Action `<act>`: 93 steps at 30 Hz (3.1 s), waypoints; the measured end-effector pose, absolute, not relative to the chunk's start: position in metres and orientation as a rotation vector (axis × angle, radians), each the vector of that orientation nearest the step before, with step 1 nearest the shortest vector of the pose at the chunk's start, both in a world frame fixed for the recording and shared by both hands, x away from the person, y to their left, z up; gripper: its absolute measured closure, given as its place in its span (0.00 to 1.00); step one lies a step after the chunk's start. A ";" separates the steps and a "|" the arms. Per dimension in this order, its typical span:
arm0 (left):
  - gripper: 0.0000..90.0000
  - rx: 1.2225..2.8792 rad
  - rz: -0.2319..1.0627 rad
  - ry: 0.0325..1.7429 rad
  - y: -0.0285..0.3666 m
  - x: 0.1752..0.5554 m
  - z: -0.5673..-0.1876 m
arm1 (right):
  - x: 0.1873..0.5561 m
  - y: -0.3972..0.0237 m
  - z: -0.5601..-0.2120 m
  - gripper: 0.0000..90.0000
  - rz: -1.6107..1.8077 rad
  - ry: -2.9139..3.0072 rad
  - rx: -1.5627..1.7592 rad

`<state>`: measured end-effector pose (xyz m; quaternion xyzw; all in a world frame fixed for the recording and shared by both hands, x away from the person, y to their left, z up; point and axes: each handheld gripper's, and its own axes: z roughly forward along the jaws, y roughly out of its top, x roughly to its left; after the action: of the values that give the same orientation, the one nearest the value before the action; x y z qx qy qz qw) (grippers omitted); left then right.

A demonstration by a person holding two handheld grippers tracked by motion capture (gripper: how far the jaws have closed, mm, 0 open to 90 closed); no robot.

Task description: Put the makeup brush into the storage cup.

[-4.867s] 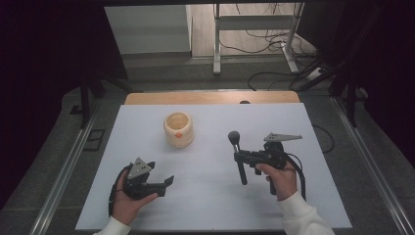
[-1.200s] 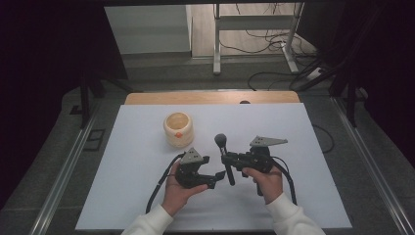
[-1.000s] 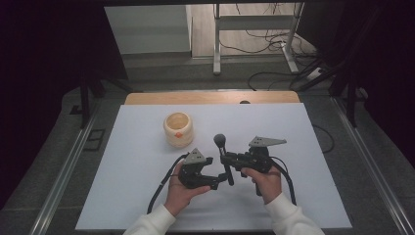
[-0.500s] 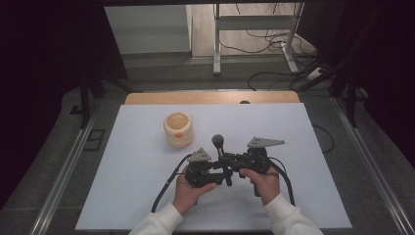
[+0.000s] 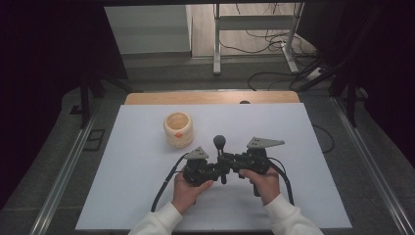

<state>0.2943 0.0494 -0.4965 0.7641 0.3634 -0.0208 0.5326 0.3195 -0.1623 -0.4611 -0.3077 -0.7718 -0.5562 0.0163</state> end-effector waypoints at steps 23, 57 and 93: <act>0.82 1.754 0.005 0.895 0.077 0.300 -0.487 | 0.316 -0.181 -0.444 0.12 -1.847 -2.484 -0.984; 0.82 1.686 0.084 0.903 0.114 0.308 -0.466 | 0.306 -0.250 -0.484 0.07 -1.624 -2.718 -1.282; 0.82 1.658 0.149 0.886 0.136 0.324 -0.450 | 0.299 -0.272 -0.506 0.10 -1.536 -2.811 -1.345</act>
<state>0.3243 0.1362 -0.4496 0.7114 0.3804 0.0641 0.5874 0.2993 -0.2718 -0.5055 -0.3817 -0.7980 -0.4360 -0.1654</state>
